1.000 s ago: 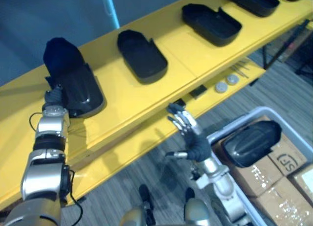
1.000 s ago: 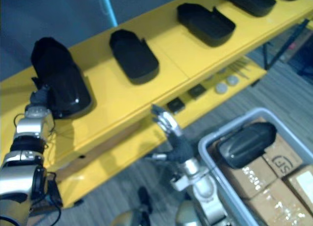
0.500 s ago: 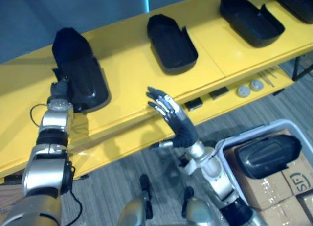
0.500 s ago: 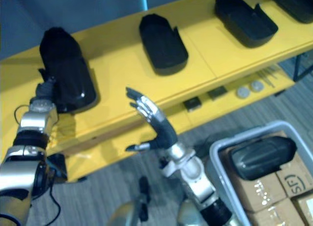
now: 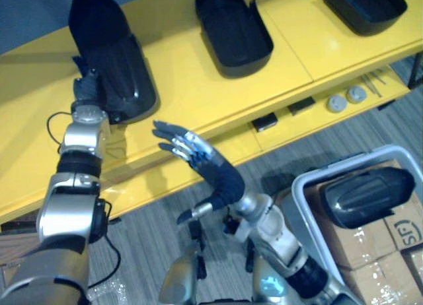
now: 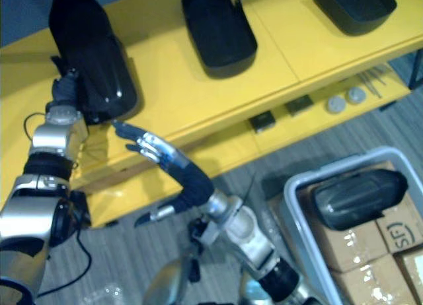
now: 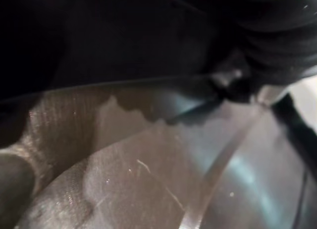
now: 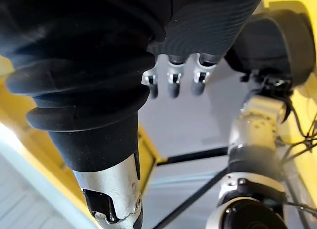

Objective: Walk over and take plastic housings, then place them on the shelf

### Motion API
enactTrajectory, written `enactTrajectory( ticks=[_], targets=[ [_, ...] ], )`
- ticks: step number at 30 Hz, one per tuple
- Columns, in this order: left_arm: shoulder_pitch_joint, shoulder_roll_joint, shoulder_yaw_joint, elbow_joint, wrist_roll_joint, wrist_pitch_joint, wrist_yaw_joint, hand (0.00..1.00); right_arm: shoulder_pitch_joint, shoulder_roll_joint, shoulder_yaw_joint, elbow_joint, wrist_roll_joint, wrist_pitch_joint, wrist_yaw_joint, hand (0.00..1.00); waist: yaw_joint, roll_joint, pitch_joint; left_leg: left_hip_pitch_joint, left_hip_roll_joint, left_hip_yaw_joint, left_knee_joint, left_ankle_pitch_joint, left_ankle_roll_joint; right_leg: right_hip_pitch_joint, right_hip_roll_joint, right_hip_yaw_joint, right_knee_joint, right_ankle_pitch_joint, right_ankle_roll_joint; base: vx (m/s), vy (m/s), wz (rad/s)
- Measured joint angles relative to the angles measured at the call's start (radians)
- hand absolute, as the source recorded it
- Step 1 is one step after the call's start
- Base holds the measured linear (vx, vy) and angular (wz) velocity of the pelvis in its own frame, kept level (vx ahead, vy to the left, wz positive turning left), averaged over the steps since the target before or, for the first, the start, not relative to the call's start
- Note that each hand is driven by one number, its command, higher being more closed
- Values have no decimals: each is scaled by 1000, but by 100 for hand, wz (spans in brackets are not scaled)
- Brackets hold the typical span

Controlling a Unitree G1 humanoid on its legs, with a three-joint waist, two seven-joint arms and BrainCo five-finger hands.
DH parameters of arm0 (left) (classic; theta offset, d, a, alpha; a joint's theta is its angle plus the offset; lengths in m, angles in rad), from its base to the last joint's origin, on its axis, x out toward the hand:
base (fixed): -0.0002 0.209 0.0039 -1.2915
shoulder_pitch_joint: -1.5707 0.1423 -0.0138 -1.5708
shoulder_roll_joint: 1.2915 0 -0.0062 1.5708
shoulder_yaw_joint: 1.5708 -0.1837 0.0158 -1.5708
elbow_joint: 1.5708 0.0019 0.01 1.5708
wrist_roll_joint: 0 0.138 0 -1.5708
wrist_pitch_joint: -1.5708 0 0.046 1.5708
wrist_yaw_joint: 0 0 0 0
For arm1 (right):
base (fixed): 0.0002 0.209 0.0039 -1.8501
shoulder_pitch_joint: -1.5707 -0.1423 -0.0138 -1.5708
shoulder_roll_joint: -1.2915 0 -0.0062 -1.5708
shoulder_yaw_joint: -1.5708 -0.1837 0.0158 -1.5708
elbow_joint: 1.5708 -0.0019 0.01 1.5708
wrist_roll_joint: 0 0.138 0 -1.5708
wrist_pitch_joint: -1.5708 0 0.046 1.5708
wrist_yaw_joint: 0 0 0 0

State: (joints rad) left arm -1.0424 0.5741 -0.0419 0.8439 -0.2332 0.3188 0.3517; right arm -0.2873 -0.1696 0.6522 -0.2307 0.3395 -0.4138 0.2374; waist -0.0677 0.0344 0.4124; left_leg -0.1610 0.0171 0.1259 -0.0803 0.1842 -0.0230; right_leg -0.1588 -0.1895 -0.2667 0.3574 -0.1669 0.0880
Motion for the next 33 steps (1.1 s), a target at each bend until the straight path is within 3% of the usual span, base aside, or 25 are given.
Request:
enactTrajectory(
  ticks=[4, 5, 18, 27, 30, 33],
  targets=[
    [-10, 1, -9, 11, -3, 5, 1, 100, 0, 0, 7, 0, -2, 0, -13, 0, 1, -1, 0, 1, 1, 2, 0, 0, 0, 0, 0, 1, 0, 0, 0, 0, 0, 0],
    [-12, 1, -9, 15, -3, 7, 1, 0, 0, 0, 12, 0, -2, 0, -19, 0, 1, -1, 0, 2, 2, 5, 0, 0, 0, 0, 1, 3, 0, 0, 0, 4, -11, -4],
    [-57, 7, 0, 46, -45, 11, 61, 0, 1, 0, 29, 0, -13, 11, -29, 0, 0, -10, 33, 19, 7, 46, 0, -1, -1, 0, 4, 34, -6, 5, 4, 5, -10, -7],
    [-74, 8, 31, 95, -103, 8, 130, 0, 44, 1, -15, 0, -79, 86, -130, 0, -2, -11, 33, 27, 22, 74, 0, -2, -3, 0, 21, 56, -24, 20, -1, 7, -14, -10],
    [-72, 9, 48, 123, -127, -12, 165, 0, 109, -20, -77, -1, -79, 116, -126, 0, -5, -12, 33, 40, 25, 92, 0, -6, -7, 0, 25, 77, -21, 21, 0, -1, -12, -18],
    [-69, 10, 70, 123, -161, -35, 224, 0, 193, -88, -135, -13, -78, 138, -70, 0, -27, -16, 32, 42, 28, 97, 0, -9, -11, 0, 27, 80, -22, 22, 0, 6, -19, -6]
  ],
)
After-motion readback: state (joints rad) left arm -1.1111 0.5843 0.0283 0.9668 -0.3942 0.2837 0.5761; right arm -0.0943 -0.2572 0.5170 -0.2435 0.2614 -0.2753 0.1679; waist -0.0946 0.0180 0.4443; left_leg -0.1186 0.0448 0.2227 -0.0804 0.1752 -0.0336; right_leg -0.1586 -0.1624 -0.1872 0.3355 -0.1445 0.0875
